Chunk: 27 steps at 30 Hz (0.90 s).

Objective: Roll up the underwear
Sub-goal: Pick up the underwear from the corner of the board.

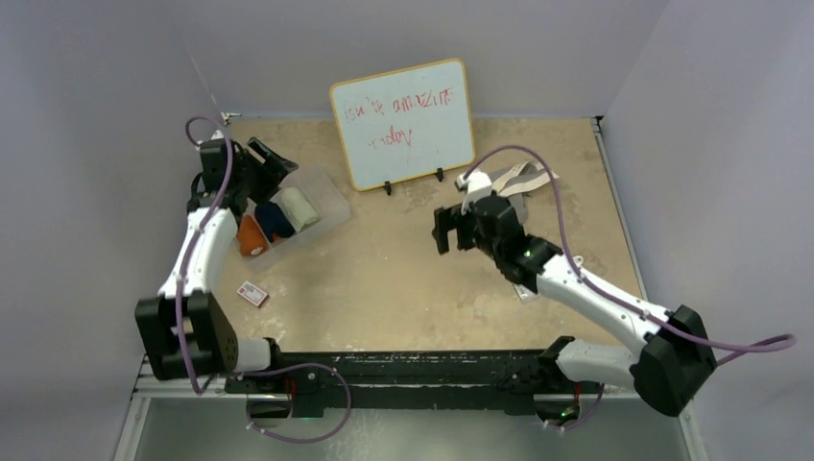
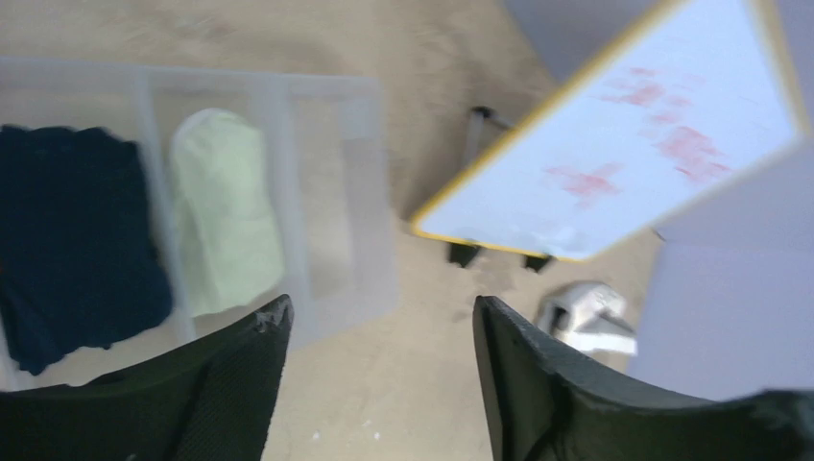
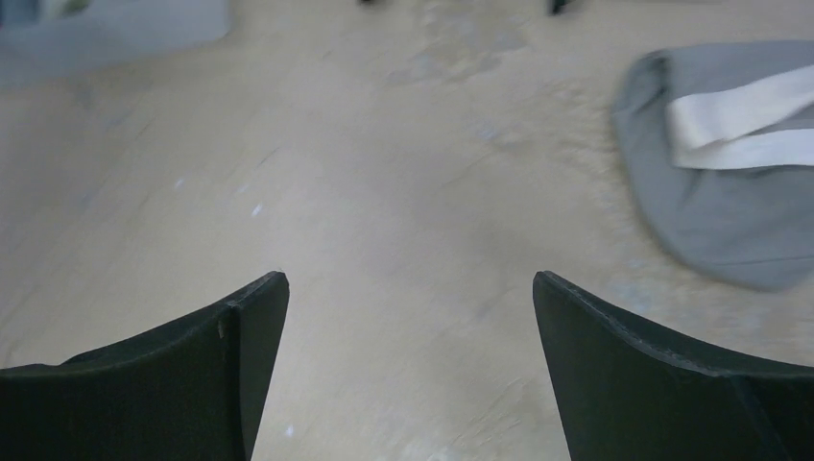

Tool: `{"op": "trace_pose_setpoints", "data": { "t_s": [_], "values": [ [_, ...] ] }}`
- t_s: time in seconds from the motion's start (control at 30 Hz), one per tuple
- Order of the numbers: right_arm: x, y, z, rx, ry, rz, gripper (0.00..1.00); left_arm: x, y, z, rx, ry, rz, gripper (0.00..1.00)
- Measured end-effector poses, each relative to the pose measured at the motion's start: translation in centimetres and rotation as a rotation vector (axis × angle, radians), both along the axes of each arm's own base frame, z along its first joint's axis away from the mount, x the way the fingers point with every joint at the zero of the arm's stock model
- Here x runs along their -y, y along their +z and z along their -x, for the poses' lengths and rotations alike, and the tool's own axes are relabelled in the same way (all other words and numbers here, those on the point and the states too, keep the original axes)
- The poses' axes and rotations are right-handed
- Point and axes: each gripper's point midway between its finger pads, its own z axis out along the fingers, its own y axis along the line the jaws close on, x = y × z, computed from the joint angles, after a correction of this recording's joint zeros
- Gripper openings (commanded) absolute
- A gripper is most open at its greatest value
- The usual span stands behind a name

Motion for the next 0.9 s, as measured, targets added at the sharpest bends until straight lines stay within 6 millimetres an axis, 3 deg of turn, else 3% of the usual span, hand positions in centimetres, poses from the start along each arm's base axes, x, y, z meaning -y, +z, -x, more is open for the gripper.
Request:
{"op": "trace_pose_setpoints", "data": {
  "t_s": [0.1, 0.2, 0.27, 0.33, 0.43, 0.5, 0.6, 0.9],
  "values": [
    [2.4, 1.3, -5.1, -0.017, -0.155, 0.028, 0.99, 1.2, 4.6, 2.4, 0.153, -0.054, -0.005, 0.73],
    [6.8, 1.1, -10.3, -0.05, -0.326, 0.046, 0.97, 2.8, 6.6, 6.4, 0.247, -0.131, -0.008, 0.74],
    [10.0, 0.0, -12.5, -0.092, -0.421, 0.042, 0.93, 3.9, 6.5, 8.7, 0.275, -0.196, -0.012, 0.74],
    [13.5, -1.5, -14.9, -0.161, -0.519, 0.023, 0.9, 4.8, 5.2, 10.8, 0.251, -0.25, -0.015, 0.74],
    [16.5, -3.6, -17.8, -0.25, -0.605, -0.03, 0.85, 5.7, 2.4, 13.6, 0.187, -0.308, -0.005, 0.74],
    [16.5, -4.9, -18.9, -0.298, -0.614, -0.062, 0.81, 6.6, 1.4, 15.2, 0.161, -0.348, 0.013, 0.74],
    [15.1, -6.8, -20.4, -0.364, -0.599, -0.104, 0.76, 7.3, 1.5, 16.4, 0.173, -0.384, 0.02, 0.74],
    [12.7, -11.4, -20.6, -0.516, -0.581, -0.158, 0.64, 8.2, 0.6, 16.1, 0.141, -0.446, 0.067, 0.72]
  ]
}}
